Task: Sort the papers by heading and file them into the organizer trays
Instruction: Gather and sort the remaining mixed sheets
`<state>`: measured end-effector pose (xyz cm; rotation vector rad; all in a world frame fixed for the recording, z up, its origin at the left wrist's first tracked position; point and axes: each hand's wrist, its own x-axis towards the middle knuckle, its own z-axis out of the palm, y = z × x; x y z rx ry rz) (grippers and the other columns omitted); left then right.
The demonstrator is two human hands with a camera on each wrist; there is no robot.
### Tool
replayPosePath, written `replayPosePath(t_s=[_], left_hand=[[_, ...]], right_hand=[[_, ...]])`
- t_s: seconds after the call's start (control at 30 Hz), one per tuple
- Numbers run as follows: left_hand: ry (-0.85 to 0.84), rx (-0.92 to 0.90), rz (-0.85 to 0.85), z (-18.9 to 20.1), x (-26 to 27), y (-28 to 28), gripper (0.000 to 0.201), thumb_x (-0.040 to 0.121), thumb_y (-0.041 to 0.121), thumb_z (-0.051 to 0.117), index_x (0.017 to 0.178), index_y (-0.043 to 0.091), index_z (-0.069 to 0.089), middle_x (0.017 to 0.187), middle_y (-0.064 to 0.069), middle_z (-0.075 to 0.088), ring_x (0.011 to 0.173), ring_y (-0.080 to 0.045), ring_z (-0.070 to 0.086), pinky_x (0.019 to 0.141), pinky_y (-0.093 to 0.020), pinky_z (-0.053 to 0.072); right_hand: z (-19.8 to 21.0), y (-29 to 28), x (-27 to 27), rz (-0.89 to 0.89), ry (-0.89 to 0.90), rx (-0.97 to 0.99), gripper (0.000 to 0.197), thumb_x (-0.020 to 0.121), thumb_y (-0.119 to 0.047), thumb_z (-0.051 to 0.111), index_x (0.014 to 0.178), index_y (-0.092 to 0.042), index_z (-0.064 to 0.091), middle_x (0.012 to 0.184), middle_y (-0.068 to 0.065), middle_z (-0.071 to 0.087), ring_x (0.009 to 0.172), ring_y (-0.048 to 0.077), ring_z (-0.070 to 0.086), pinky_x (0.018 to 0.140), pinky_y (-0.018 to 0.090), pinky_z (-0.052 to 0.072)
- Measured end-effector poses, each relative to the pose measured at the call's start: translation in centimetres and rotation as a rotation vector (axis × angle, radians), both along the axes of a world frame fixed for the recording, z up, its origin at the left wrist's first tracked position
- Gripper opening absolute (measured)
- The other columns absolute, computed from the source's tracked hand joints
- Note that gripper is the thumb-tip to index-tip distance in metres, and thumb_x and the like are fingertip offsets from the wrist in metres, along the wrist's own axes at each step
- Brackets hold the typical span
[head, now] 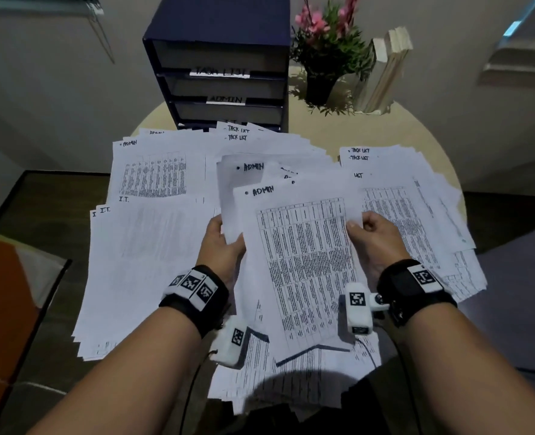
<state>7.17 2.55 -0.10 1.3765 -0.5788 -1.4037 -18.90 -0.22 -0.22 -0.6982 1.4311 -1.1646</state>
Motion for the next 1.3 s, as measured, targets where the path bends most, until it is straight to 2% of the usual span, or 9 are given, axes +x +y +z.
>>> replayPosePath(t_s=[0.2,0.3,0.43,0.53,0.67,0.77,0.87,1.1,1.3], left_hand=[[-0.287,-0.056,-0.195,-0.1,-5.0,-1.3,0.067,0.091,-0.002,0.056,0.113,0.059,0.043,0.113,-0.007,0.068,0.087,-0.029,0.070,0.073,-0.045,0.061],[-0.605,-0.036,-0.362,-1.5,-6.3,-1.8,0.066,0.091,-0.003,0.050,0.134,0.045,0.035,0.138,-0.003,0.054,0.088,-0.023,0.064,0.075,-0.037,0.056],[-0.928,0.026,-0.462,-3.0,-7.2,-1.8,0.070,0.086,-0.014,0.044,0.146,0.021,0.037,0.151,-0.004,0.035,0.132,-0.023,0.038,0.100,-0.029,0.038],[-1.270,-0.003,-0.349,-3.4,-8.0,-1.7,0.034,0.092,0.005,0.056,0.122,0.017,0.063,0.135,-0.012,0.044,0.120,-0.033,0.046,0.093,-0.040,0.044],[-1.141,-0.009,-0.552,-3.6,-9.8,-2.5,0.032,0.092,-0.001,0.049,0.113,0.011,0.069,0.117,-0.010,0.064,0.105,-0.027,0.060,0.083,-0.024,0.042],[-1.108,-0.021,-0.629,-3.2,-11.6,-3.1,0.019,0.095,0.011,0.053,0.105,0.006,0.069,0.101,-0.010,0.069,0.095,-0.027,0.062,0.078,-0.026,0.044],[-1.087,0.026,-0.693,-3.5,-13.7,-3.4,0.016,0.091,0.019,0.059,0.087,0.004,0.063,0.079,-0.011,0.061,0.073,-0.023,0.051,0.062,-0.027,0.037],[-1.002,0.146,-0.797,-3.9,-16.3,-4.2,0.033,0.091,0.030,0.062,0.071,0.015,0.040,0.069,0.000,0.042,0.060,-0.014,0.038,0.053,-0.026,0.027],[-0.693,0.097,-0.495,-3.7,-14.4,-3.4,0.016,0.083,0.010,0.072,0.091,0.013,0.059,0.079,0.002,0.063,0.068,-0.014,0.058,0.052,-0.015,0.045]], right_hand=[[-1.1,-0.1,-5.3,-0.149,0.301,0.053,0.022,0.085,-0.001,0.066,0.071,-0.017,0.062,0.064,-0.006,0.064,0.068,0.019,0.063,0.076,0.035,0.053],[-2.0,1.0,-7.8,-0.027,0.622,0.195,0.027,0.086,-0.013,0.062,0.065,-0.015,0.047,0.064,-0.002,0.049,0.064,0.028,0.051,0.064,0.030,0.046],[-3.3,3.0,-10.1,-0.035,0.675,0.229,0.021,0.093,-0.005,0.054,0.074,-0.008,0.047,0.067,0.002,0.045,0.061,0.017,0.041,0.047,0.011,0.030],[-4.0,3.5,-10.6,-0.104,0.440,0.262,0.011,0.080,0.006,0.053,0.083,-0.005,0.056,0.083,0.015,0.061,0.075,0.025,0.057,0.073,0.026,0.049],[-3.5,3.0,-11.1,-0.264,0.120,0.191,0.037,0.070,0.024,0.040,0.072,-0.010,0.055,0.067,0.001,0.051,0.070,0.019,0.043,0.064,0.026,0.035],[-2.3,3.1,-11.5,-0.271,0.224,0.196,0.014,0.062,0.016,0.044,0.070,0.004,0.046,0.061,0.006,0.037,0.060,0.018,0.032,0.060,0.033,0.018],[-2.8,3.5,-12.1,-0.253,0.233,0.243,0.031,0.051,0.004,0.046,0.081,0.011,0.044,0.059,0.009,0.033,0.052,0.018,0.026,0.051,0.036,0.015],[-3.0,3.7,-12.8,-0.141,0.255,0.259,0.015,0.061,0.008,0.054,0.068,-0.005,0.051,0.066,0.012,0.048,0.064,0.023,0.044,0.057,0.037,0.035],[-3.5,2.9,-14.2,-0.218,0.105,0.111,0.024,0.084,0.011,0.058,0.083,-0.013,0.061,0.068,0.001,0.056,0.070,0.016,0.055,0.077,0.032,0.049]])
